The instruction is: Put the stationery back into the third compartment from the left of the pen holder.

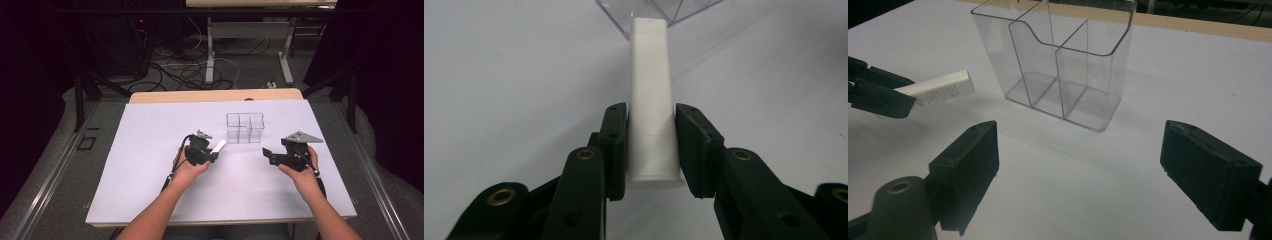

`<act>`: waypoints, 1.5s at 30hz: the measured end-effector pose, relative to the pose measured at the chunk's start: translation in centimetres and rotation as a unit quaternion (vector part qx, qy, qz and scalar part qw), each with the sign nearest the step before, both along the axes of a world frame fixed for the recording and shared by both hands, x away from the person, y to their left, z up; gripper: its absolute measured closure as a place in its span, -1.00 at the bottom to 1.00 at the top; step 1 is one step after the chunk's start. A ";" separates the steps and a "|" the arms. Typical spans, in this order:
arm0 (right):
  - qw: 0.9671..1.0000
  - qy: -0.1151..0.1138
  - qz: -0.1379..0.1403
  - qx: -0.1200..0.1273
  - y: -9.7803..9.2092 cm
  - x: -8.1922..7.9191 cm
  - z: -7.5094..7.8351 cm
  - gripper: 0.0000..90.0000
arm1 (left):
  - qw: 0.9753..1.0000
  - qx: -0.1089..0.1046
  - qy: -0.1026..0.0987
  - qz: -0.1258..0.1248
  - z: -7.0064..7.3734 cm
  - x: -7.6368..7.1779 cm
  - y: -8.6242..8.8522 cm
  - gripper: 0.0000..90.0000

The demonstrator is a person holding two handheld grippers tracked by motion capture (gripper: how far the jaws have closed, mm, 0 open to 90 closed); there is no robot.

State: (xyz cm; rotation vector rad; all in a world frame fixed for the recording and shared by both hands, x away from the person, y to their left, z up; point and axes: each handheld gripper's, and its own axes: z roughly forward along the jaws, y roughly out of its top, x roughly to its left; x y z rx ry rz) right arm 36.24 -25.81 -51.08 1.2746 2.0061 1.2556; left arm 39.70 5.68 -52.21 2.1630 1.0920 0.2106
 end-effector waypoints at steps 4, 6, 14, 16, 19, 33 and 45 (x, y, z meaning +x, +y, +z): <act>1.000 -0.010 0.013 -0.016 0.6 -0.2 0.1 -0.66 | 1.000 -0.007 0.005 -0.008 0.5 -0.7 0.3 0.50; 0.999 -0.017 0.024 -0.028 0.9 -0.3 0.2 -0.66 | 1.000 -0.006 0.013 -0.015 0.8 -1.0 0.5 0.50; 0.993 -0.041 0.062 -0.087 2.5 -0.8 0.3 -0.66 | 0.999 -0.016 0.041 -0.022 1.4 -1.9 1.3 0.50; 0.992 -0.047 0.074 -0.095 2.8 -0.9 0.4 -0.66 | 0.998 -0.022 0.050 -0.024 1.5 -2.1 1.5 0.50; 0.988 -0.054 0.089 -0.113 3.2 -1.1 0.3 -0.65 | 0.997 -0.025 0.063 -0.030 1.7 -2.3 1.8 0.50; 0.980 -0.061 0.113 -0.153 4.6 -1.7 -0.1 -0.66 | 0.996 -0.036 0.075 -0.030 2.2 -3.5 3.2 0.50; 0.961 -0.080 0.159 -0.211 5.7 -2.3 -0.3 -0.69 | 0.995 -0.047 0.083 -0.028 2.4 -4.0 3.8 0.50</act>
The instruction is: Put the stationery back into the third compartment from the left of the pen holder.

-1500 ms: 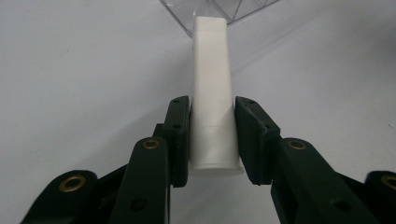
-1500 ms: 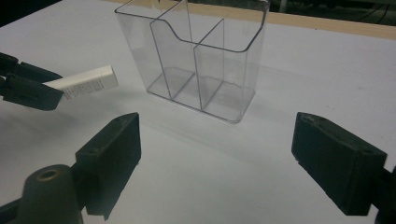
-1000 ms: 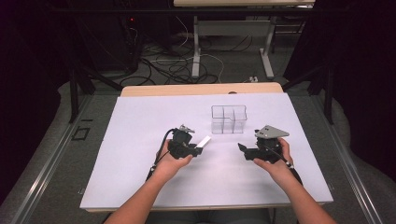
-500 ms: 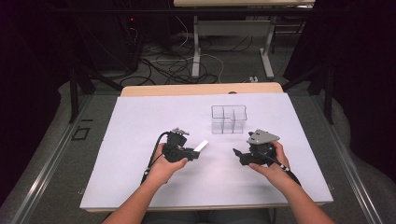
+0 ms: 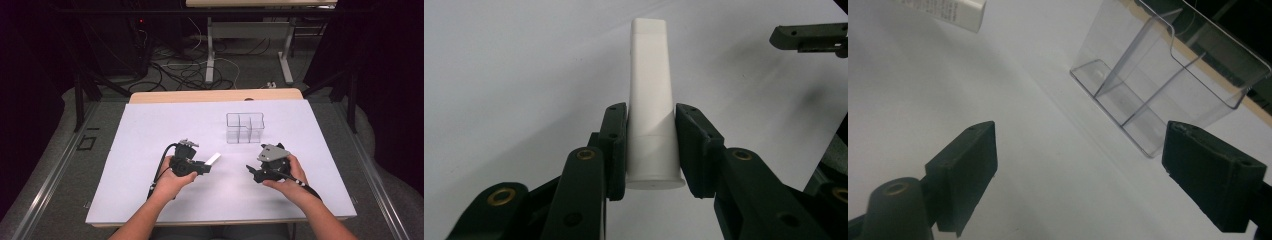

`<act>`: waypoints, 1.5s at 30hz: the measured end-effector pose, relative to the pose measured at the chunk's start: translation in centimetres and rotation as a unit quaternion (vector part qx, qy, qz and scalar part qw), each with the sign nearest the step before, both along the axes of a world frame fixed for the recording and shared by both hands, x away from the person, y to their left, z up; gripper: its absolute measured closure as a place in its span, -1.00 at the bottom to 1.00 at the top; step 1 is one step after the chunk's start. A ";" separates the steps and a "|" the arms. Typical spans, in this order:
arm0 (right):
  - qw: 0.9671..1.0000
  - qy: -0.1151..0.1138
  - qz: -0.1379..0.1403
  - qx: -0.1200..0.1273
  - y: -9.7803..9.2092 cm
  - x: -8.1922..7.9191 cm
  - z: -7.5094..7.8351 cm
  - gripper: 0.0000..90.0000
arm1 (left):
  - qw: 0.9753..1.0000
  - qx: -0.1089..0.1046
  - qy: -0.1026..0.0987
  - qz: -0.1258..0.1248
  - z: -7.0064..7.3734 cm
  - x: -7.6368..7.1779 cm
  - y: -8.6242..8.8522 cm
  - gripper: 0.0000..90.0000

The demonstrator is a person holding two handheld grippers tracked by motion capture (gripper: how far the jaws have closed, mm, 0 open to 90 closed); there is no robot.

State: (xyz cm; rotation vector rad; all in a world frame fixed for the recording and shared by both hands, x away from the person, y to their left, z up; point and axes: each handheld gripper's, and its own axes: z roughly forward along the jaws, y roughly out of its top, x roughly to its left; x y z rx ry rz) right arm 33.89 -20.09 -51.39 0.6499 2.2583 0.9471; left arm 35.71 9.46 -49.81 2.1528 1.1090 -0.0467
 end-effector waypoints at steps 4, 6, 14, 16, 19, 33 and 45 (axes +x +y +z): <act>0.999 -0.023 0.017 -0.035 0.8 -0.3 -0.2 -0.67 | 1.000 -0.002 0.004 -0.002 0.0 0.0 0.0 0.50; 0.998 -0.028 0.025 -0.052 1.1 -0.4 -0.1 -0.65 | 1.000 -0.004 0.005 -0.001 -0.1 0.0 0.0 0.50; 0.992 -0.055 0.055 -0.100 2.0 -1.0 -0.1 -0.47 | 1.000 -0.003 0.009 -0.004 -0.3 0.0 -0.1 0.50; 0.990 -0.062 0.065 -0.108 2.2 -1.2 -0.2 -0.44 | 1.000 -0.005 0.010 -0.003 -0.4 -0.1 -0.2 0.50; 0.986 -0.079 0.073 -0.124 2.4 -1.3 -0.2 -0.37 | 1.000 -0.003 0.012 -0.006 -0.4 0.0 -0.2 0.50; 0.965 -0.137 0.138 -0.175 3.6 -2.0 -0.8 -0.25 | 1.000 -0.005 0.015 -0.015 -0.4 -0.2 -0.5 0.50; 0.932 -0.193 0.196 -0.238 6.0 -3.2 -2.0 -0.04 | 0.999 -0.009 0.026 -0.033 -0.9 -0.8 -2.0 0.50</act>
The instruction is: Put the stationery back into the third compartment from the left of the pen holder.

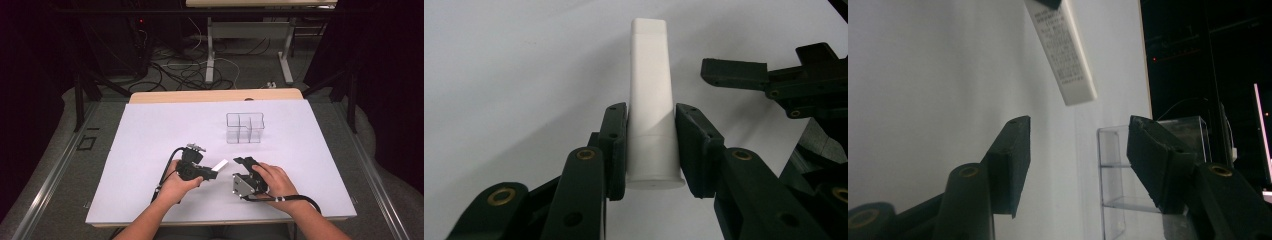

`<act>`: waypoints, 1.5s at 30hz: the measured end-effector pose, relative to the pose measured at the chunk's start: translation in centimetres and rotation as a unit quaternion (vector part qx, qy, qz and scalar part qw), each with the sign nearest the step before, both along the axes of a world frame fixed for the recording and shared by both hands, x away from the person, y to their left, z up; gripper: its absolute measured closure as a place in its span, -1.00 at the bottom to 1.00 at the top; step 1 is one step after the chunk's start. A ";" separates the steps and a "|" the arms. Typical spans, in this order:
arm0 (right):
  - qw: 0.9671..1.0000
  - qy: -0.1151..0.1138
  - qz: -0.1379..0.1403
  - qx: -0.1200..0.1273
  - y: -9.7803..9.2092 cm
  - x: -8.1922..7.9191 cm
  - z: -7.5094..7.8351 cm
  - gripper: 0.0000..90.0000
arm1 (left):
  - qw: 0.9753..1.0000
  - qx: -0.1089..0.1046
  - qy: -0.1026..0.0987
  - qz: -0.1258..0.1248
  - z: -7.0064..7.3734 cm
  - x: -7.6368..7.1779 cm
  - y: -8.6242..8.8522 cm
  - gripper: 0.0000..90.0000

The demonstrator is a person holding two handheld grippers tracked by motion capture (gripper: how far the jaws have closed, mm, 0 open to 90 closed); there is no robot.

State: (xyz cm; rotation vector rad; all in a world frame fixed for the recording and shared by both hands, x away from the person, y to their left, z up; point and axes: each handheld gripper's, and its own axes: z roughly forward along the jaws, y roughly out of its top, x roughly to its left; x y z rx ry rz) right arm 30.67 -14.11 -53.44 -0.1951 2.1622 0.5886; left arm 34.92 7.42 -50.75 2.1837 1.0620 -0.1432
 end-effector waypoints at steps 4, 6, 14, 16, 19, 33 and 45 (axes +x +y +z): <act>1.000 -0.013 0.015 -0.017 0.4 -0.2 -0.4 0.00 | 1.000 0.000 0.004 -0.009 -0.1 -0.2 -0.6 0.50; 0.999 -0.019 0.023 -0.028 0.5 -0.3 -0.6 0.00 | 1.000 -0.004 0.008 -0.009 -0.2 -0.3 -0.8 0.50; 0.997 -0.037 0.040 -0.062 1.0 -0.6 -1.2 0.05 | 1.000 -0.016 0.012 -0.014 -0.2 -0.3 -1.2 0.50; 0.995 -0.042 0.042 -0.074 1.0 -0.6 -1.2 0.07 | 1.000 -0.016 0.015 -0.013 -0.2 -0.3 -1.3 0.50; 0.995 -0.055 0.048 -0.070 1.1 -0.6 -1.5 0.14 | 1.000 -0.017 0.016 -0.019 -0.3 -0.2 -1.4 0.50; 0.989 -0.066 0.083 -0.103 1.5 -0.5 -1.5 0.41 | 0.999 -0.021 0.022 -0.031 -0.4 -0.7 -2.3 0.50; 0.986 -0.078 0.094 -0.116 1.6 -0.6 -1.5 0.54 | 0.999 -0.027 0.021 -0.033 -0.3 -0.7 -2.3 0.49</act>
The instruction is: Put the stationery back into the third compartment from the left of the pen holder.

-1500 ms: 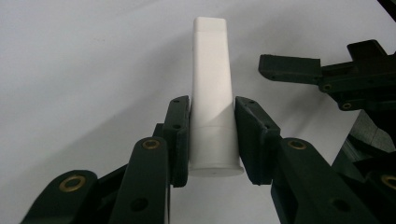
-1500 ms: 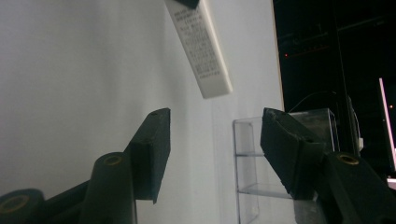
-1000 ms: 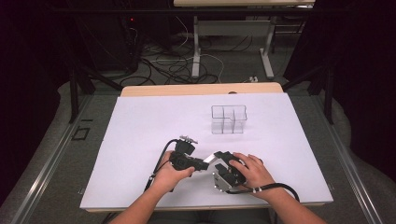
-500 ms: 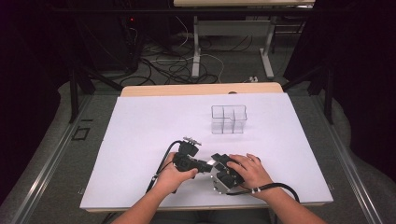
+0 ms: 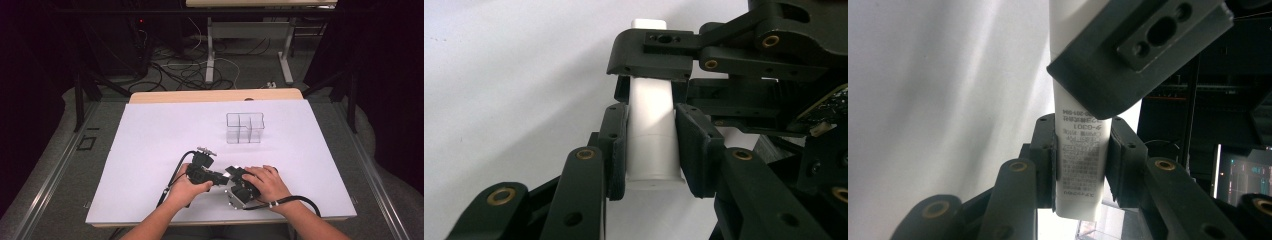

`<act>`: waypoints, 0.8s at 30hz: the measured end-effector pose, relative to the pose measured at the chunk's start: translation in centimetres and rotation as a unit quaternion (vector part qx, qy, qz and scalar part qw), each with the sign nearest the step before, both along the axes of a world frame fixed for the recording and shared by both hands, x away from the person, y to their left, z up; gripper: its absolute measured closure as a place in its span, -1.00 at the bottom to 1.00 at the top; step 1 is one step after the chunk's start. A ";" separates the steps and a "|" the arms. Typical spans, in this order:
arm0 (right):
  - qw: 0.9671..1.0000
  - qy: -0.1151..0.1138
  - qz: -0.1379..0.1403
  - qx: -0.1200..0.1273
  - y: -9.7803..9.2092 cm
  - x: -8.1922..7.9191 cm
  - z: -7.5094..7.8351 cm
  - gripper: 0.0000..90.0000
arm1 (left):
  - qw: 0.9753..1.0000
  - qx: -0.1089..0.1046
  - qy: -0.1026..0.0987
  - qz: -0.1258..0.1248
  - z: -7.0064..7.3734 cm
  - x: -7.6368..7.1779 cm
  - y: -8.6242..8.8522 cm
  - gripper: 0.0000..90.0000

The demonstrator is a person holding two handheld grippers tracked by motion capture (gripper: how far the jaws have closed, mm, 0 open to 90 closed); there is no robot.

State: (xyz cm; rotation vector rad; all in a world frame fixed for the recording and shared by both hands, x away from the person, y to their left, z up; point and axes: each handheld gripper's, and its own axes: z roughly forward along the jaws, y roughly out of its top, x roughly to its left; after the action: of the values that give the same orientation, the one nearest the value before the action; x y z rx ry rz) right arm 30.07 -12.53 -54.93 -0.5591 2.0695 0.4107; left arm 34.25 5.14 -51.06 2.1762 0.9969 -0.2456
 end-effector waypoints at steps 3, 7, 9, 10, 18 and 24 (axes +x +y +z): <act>1.000 -0.001 -0.001 0.000 0.0 0.0 0.0 0.54 | 1.000 -0.003 0.002 0.001 -0.1 0.0 0.0 0.49; 1.000 -0.010 -0.001 0.010 0.0 0.0 -0.1 0.54 | 1.000 -0.003 -0.001 0.006 0.0 0.0 0.0 0.49; 1.000 -0.002 -0.007 0.002 0.0 0.0 0.0 0.54 | 1.000 -0.002 -0.003 0.003 0.0 0.0 0.0 0.48; 1.000 -0.002 -0.005 -0.002 0.0 0.1 0.0 0.55 | 1.000 -0.001 -0.003 0.004 0.0 0.0 -0.1 0.48; 1.000 0.004 -0.009 -0.002 -0.1 0.2 -0.2 0.56 | 1.000 -0.014 -0.009 0.023 0.2 0.1 0.2 0.30; 1.000 0.008 -0.014 0.001 -0.2 0.3 -0.2 0.56 | 0.999 -0.019 -0.024 0.039 0.5 0.3 0.9 0.20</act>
State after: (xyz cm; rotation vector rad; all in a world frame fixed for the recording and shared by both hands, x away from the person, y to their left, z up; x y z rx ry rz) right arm 30.36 -12.77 -55.16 -0.5268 2.0893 0.4006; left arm 34.54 6.03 -50.53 2.0952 1.0397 -0.1737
